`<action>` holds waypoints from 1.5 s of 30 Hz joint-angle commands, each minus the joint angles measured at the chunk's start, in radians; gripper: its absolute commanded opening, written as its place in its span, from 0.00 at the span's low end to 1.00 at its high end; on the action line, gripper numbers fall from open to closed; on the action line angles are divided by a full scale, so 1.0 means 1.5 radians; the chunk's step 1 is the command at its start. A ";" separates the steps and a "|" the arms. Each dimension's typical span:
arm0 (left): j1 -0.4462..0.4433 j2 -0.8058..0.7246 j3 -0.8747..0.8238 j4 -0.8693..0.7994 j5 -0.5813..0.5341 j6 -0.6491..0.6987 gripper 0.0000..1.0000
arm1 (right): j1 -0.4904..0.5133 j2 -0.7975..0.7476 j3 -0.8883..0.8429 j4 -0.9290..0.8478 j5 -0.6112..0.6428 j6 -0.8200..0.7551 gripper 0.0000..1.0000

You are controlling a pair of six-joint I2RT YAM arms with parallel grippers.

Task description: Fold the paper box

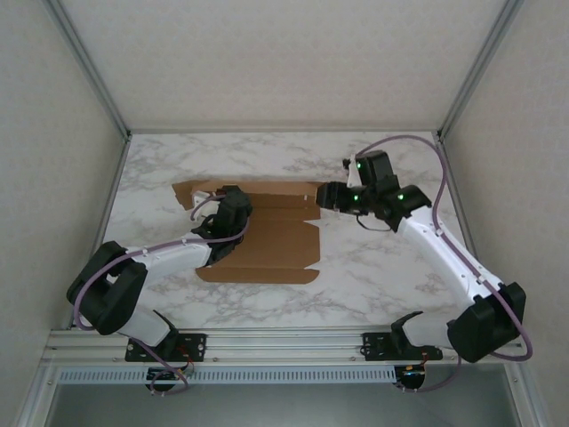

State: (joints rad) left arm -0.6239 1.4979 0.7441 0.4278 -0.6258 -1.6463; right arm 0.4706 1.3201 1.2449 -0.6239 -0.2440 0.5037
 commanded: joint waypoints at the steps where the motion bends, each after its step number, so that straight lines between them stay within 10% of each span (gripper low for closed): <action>1: 0.004 -0.006 -0.018 -0.024 0.000 0.006 0.00 | -0.015 0.068 0.077 -0.042 -0.052 0.047 0.66; 7: 0.005 -0.007 -0.018 -0.028 0.002 0.008 0.00 | -0.016 0.165 0.153 -0.043 -0.065 0.087 0.81; 26: 0.006 0.005 -0.011 -0.027 0.023 -0.010 0.00 | -0.006 0.293 0.130 0.111 -0.169 0.172 0.72; 38: 0.009 0.005 -0.007 -0.037 0.029 -0.016 0.00 | -0.002 0.319 0.111 0.186 -0.178 0.220 0.28; 45: 0.016 0.000 -0.005 -0.047 0.030 -0.020 0.00 | -0.003 0.274 0.106 0.114 -0.105 0.147 0.61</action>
State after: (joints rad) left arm -0.6067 1.4933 0.7368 0.4332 -0.6140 -1.6619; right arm 0.4625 1.7878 1.4166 -0.4026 -0.4641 0.7841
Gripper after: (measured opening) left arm 0.049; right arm 0.598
